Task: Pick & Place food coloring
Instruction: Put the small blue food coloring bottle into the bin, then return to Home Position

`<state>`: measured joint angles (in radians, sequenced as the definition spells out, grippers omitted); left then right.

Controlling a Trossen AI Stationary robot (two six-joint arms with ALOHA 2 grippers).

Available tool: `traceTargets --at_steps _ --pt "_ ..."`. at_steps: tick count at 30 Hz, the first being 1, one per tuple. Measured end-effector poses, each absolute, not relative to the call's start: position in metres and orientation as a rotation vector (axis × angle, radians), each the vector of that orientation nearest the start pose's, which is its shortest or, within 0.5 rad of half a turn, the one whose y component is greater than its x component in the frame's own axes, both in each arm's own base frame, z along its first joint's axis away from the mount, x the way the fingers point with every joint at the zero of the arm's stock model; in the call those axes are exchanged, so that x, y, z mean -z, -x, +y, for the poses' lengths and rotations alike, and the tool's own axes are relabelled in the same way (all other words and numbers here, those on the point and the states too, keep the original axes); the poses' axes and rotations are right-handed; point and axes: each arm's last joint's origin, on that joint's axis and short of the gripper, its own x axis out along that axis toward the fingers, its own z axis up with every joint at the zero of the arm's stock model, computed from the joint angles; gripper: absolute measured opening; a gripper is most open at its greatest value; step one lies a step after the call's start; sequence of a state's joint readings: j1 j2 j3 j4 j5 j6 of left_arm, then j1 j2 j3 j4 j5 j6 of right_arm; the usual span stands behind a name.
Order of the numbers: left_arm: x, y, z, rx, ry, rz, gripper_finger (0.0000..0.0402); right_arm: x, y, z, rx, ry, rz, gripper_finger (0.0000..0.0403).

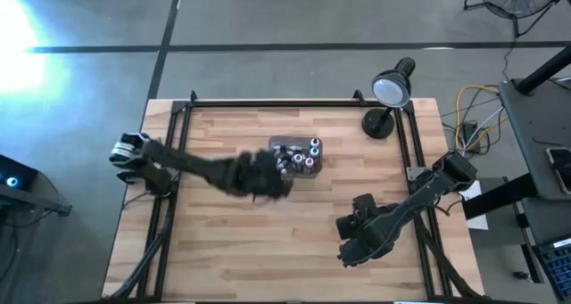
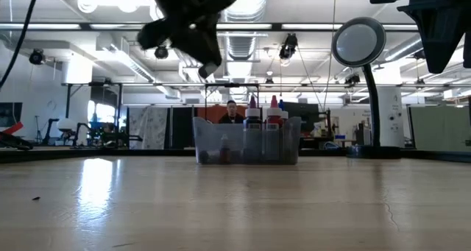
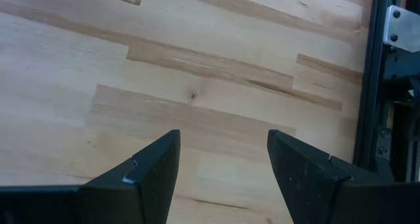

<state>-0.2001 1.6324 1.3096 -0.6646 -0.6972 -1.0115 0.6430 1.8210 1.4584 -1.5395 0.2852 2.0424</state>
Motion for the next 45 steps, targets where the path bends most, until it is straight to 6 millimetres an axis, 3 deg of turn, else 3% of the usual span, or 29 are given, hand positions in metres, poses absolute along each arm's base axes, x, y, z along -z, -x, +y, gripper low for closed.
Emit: traceTargets --at_steps 3,5,10,15,20,24,28,33,36,38,40,42,45 --pt "-0.285 -0.343 -0.014 -0.847 0.395 0.514 0.0036 -0.238 -0.249 0.177 1.308 -0.701 1.097 0.0224" --pt "-0.285 -0.348 0.004 -0.818 0.365 0.533 0.0041 -0.238 -0.249 0.177 1.305 -0.701 1.115 0.0224" --pt "-0.283 -0.353 0.026 -0.775 0.353 0.562 0.0082 -0.238 -0.248 0.178 1.305 -0.717 1.160 0.0224" --pt "-0.288 -0.346 0.025 -0.793 0.246 0.607 0.0135 -0.237 -0.248 0.179 1.298 -0.725 1.167 0.0224" --pt "-0.330 -0.322 -0.005 -0.627 0.226 0.547 0.0150 -0.244 -0.257 0.180 1.124 -0.695 1.058 0.0224" --pt "-0.361 -0.287 -0.041 -0.371 0.250 0.482 0.0151 -0.278 -0.255 0.162 0.966 -0.708 0.945 0.0224" --pt "-0.375 -0.255 -0.060 -0.029 0.351 0.501 0.0151 -0.332 -0.229 0.126 0.826 -0.676 0.807 0.0224" --pt "-0.377 -0.217 -0.057 0.002 0.405 0.477 0.0151 -0.385 -0.181 0.088 0.670 -0.571 0.633 0.0224" --pt "-0.374 -0.202 -0.055 0.005 0.591 0.458 0.0151 -0.407 -0.145 0.066 0.610 -0.666 0.544 0.0224" --pt "-0.373 -0.195 -0.060 0.119 0.537 0.419 0.0151 -0.418 -0.124 0.053 0.590 -0.789 0.474 0.0224" --pt "-0.372 -0.189 -0.062 0.224 0.485 0.337 0.0151 -0.426 -0.111 0.046 0.516 -0.781 0.418 0.0224" --pt "-0.365 -0.184 -0.061 0.294 0.470 0.248 0.0151 -0.435 -0.109 0.047 0.384 -0.684 0.354 0.0224" --pt "-0.336 -0.180 -0.061 0.351 0.471 0.189 0.0151 -0.440 -0.121 0.057 0.180 -0.623 0.252 0.0224"
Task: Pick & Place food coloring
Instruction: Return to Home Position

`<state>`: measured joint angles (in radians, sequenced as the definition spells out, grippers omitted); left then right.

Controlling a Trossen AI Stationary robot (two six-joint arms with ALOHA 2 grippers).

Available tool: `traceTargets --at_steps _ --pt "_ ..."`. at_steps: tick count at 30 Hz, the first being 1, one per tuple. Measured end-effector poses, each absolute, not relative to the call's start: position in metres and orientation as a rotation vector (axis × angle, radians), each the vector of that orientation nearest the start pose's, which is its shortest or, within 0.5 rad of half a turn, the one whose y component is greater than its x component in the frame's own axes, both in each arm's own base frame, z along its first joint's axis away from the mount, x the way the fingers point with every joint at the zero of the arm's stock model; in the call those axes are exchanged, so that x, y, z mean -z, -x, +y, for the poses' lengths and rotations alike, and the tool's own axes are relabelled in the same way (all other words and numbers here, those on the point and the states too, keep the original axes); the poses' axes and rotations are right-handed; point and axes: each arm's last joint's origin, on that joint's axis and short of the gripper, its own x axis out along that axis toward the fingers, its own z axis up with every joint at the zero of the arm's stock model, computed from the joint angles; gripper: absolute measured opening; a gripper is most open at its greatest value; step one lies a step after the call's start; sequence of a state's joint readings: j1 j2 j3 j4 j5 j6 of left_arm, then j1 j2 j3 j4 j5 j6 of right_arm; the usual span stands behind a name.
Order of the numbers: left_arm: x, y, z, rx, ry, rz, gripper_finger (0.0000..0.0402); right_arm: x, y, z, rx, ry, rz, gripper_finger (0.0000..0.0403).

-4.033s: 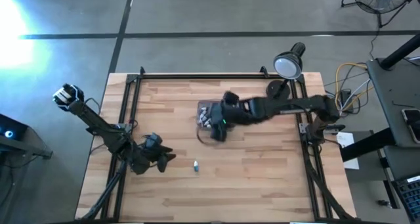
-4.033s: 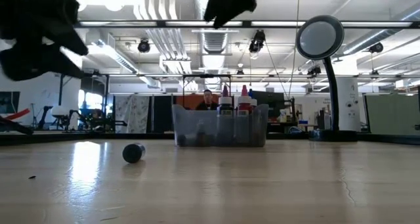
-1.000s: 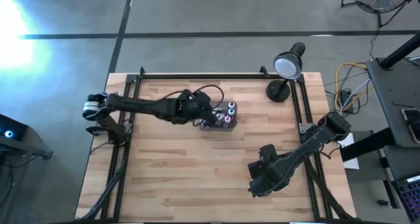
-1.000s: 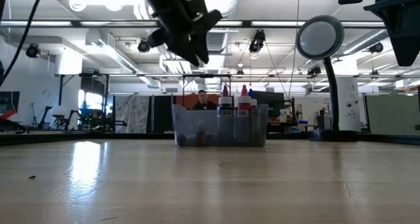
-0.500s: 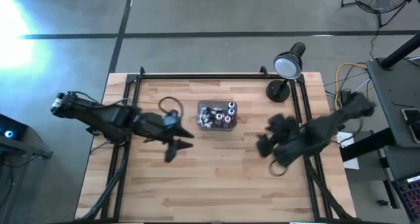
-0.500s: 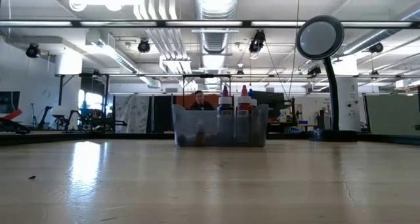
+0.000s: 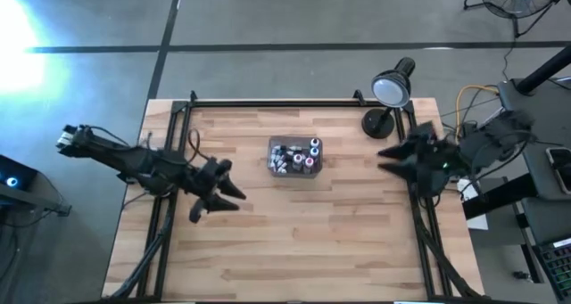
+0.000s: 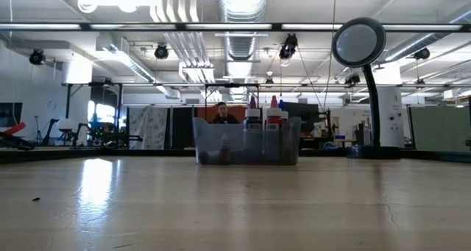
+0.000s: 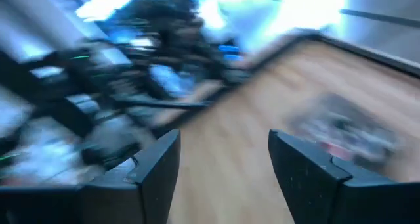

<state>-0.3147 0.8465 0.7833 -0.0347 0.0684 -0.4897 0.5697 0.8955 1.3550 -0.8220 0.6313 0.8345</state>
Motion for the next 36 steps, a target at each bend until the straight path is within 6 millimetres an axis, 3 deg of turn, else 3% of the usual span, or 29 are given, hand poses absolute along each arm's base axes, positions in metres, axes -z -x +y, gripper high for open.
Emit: traceTargets --at_steps 4,7,13,17,21,26,31,36 --pt "-0.291 -0.176 -0.061 0.434 0.516 0.057 0.0151 -0.426 -0.146 0.076 -0.007 -0.605 0.120 0.0224" --pt "-0.273 -0.173 -0.056 0.480 0.529 -0.030 0.0151 -0.400 -0.163 0.085 -0.022 -0.615 0.083 0.0224" --pt "-0.268 -0.173 -0.029 0.536 0.479 -0.021 0.0152 -0.338 -0.180 0.079 0.066 -0.698 0.090 0.0224" --pt "-0.269 -0.165 0.004 0.613 0.442 -0.006 0.0152 -0.321 -0.171 0.062 0.076 -0.706 0.015 0.0224" --pt "-0.260 -0.149 0.028 0.516 0.485 -0.021 0.0152 -0.313 -0.154 0.052 0.063 -0.555 -0.099 0.0224" --pt "-0.241 -0.132 0.026 0.437 0.475 -0.073 0.0152 -0.297 -0.141 0.047 0.008 -0.418 -0.253 0.0224" --pt "-0.216 -0.121 0.023 0.381 0.477 -0.092 0.0152 -0.268 -0.136 0.047 -0.042 -0.367 -0.302 0.0224" --pt "-0.201 -0.115 0.021 0.386 0.611 -0.066 0.0152 -0.243 -0.128 0.043 -0.031 -0.376 -0.304 0.0224"
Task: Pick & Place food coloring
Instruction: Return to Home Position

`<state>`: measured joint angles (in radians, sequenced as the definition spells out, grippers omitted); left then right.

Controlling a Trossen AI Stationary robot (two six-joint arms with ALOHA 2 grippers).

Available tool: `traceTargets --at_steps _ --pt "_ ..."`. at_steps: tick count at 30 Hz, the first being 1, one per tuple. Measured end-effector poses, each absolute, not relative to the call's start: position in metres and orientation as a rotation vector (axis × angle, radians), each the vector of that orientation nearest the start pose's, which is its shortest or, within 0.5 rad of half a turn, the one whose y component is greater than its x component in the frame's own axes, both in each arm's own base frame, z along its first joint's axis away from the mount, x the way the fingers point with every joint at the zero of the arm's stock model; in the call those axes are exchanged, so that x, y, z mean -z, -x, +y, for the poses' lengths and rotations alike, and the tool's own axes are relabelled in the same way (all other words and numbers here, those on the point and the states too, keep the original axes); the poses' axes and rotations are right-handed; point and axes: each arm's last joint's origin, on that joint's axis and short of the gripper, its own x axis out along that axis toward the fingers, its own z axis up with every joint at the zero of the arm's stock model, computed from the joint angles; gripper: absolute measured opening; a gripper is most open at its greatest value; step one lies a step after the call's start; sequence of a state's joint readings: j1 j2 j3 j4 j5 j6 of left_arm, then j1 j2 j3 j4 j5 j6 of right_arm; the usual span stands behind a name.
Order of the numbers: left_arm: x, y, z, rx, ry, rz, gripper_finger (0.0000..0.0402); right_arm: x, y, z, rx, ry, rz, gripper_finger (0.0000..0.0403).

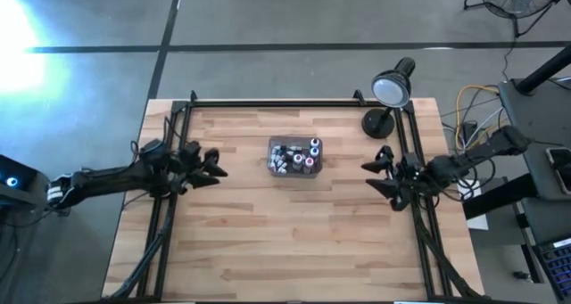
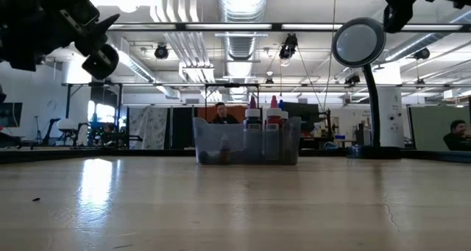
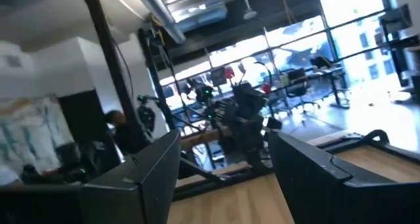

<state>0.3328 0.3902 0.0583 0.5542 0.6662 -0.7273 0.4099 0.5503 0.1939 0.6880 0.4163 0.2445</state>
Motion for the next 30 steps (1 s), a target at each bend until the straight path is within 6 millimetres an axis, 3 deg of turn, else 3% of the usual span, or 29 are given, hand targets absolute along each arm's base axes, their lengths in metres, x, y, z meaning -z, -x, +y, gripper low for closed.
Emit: traceTargets --at_steps 7,16,30 --pt "-0.174 -0.115 0.020 0.340 0.749 0.085 0.0152 -0.213 -0.123 0.040 -0.027 -0.391 -0.247 0.0224" --pt "-0.158 -0.106 -0.006 0.447 0.807 0.303 0.0152 -0.179 -0.121 0.040 -0.007 -0.330 -0.115 0.0224" --pt "-0.179 -0.092 -0.010 0.576 0.712 0.085 0.0151 -0.143 -0.109 0.034 0.045 -0.167 0.253 0.0224"
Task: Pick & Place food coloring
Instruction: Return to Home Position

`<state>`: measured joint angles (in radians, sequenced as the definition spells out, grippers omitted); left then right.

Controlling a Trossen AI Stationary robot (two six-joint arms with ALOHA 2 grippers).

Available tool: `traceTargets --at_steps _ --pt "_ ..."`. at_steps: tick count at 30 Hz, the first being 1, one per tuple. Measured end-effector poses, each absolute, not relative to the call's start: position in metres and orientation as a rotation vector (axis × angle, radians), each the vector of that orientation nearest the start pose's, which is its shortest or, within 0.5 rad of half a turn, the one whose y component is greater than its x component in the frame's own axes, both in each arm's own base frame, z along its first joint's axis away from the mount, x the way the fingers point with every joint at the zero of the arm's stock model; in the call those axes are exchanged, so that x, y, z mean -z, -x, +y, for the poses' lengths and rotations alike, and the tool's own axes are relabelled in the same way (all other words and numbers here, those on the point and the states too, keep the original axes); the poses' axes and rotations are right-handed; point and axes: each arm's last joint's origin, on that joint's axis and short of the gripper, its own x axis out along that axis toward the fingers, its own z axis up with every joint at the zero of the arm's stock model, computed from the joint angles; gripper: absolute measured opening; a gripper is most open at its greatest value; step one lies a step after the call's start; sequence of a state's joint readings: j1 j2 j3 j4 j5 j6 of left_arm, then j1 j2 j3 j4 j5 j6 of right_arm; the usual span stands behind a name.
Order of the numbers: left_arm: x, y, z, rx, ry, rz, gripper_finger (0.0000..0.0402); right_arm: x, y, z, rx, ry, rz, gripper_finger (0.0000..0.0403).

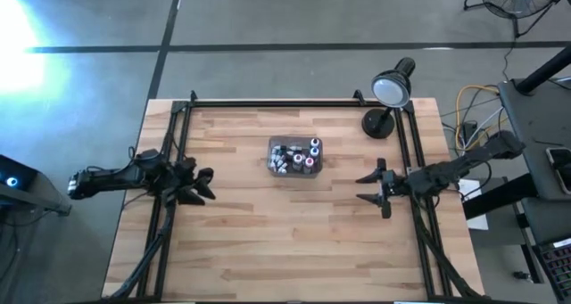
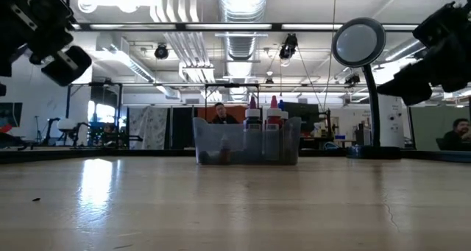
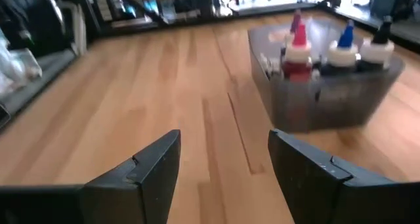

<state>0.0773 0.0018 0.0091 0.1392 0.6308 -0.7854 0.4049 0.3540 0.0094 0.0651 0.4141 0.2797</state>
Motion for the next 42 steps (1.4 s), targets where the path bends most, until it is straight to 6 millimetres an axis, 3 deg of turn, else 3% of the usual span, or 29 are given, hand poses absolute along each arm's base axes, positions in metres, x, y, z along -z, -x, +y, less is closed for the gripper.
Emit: traceTargets --at_steps 15,42 --pt "-0.177 -0.092 -0.010 0.565 0.719 0.097 0.0151 -0.178 -0.091 0.026 -0.002 -0.329 -0.112 0.0224" --pt "-0.172 -0.095 -0.010 0.545 0.741 0.152 0.0151 -0.177 -0.091 0.026 -0.002 -0.327 -0.110 0.0224"
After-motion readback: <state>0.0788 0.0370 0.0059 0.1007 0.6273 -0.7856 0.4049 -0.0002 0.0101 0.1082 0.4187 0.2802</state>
